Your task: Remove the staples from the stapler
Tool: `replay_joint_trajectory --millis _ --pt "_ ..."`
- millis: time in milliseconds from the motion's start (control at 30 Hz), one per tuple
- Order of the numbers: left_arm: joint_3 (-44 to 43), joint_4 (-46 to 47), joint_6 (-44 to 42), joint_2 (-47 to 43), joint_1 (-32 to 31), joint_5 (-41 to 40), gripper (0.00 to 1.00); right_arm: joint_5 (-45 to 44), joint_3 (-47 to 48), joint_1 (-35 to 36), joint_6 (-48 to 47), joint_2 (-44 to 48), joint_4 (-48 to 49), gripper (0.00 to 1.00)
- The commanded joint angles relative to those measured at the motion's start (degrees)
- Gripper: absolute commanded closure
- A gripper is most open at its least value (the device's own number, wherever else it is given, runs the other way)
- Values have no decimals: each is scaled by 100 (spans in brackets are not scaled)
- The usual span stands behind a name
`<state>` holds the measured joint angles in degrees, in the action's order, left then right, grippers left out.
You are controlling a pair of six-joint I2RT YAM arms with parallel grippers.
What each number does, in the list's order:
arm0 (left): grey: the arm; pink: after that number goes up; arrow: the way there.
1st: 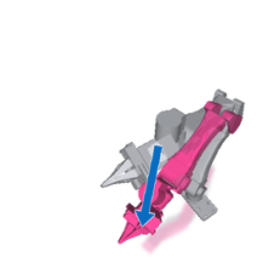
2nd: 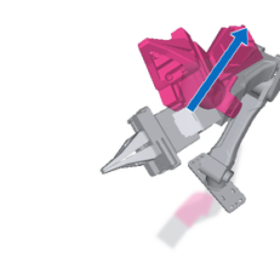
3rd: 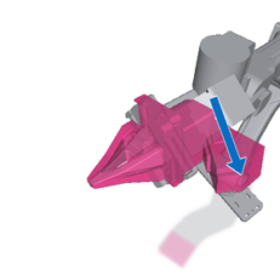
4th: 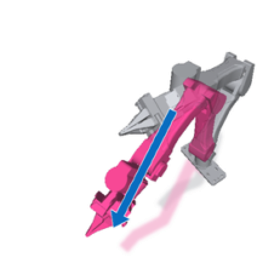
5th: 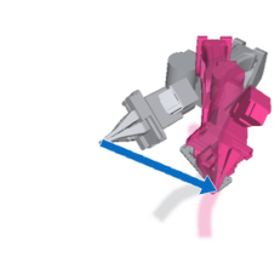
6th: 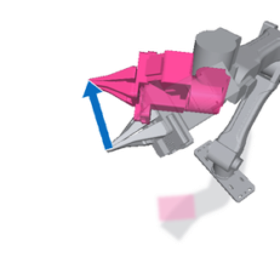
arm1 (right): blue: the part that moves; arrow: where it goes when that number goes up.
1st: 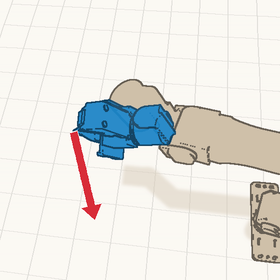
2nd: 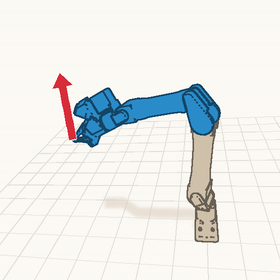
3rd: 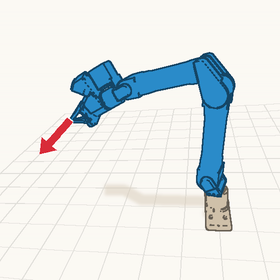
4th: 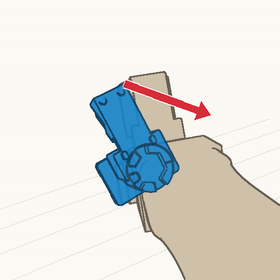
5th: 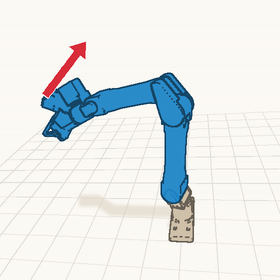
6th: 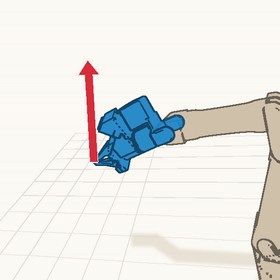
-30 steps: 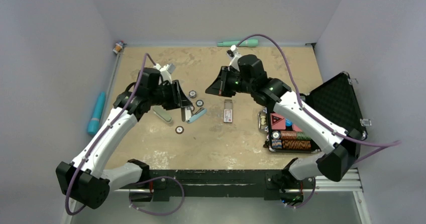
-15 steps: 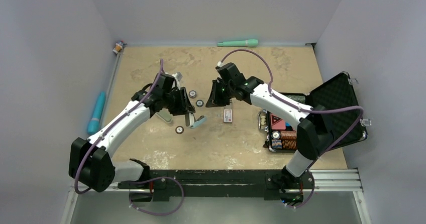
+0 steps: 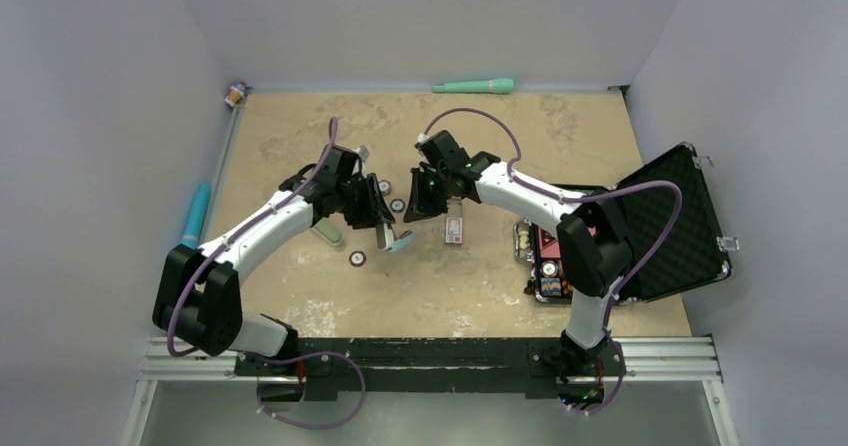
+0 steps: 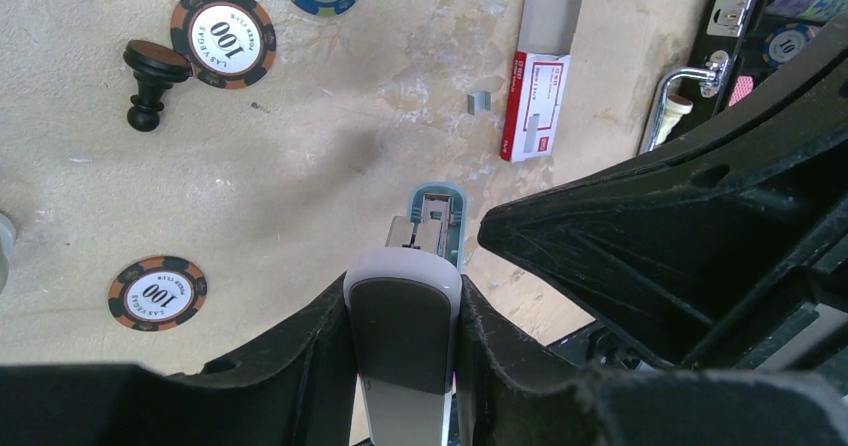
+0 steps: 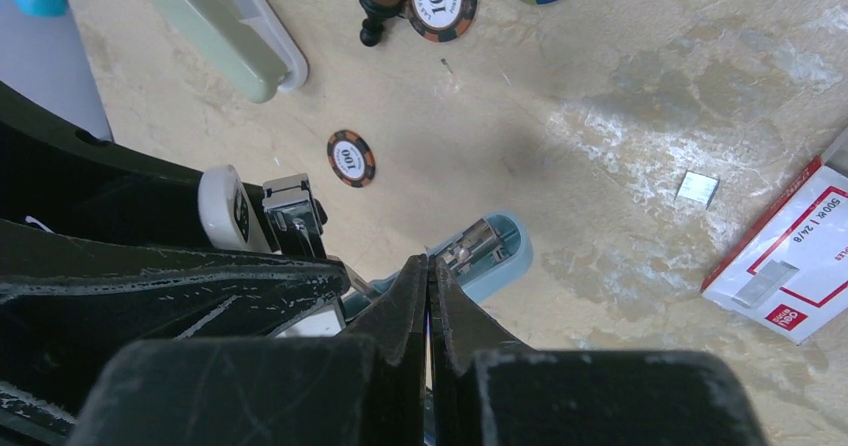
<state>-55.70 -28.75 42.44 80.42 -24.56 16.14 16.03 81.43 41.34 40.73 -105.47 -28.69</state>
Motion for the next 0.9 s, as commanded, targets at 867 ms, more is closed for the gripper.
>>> replay_joint_trajectory --millis 867 --pt "-600 240 8 262 -38 248 100 76 346 5 -398 -437 38 100"
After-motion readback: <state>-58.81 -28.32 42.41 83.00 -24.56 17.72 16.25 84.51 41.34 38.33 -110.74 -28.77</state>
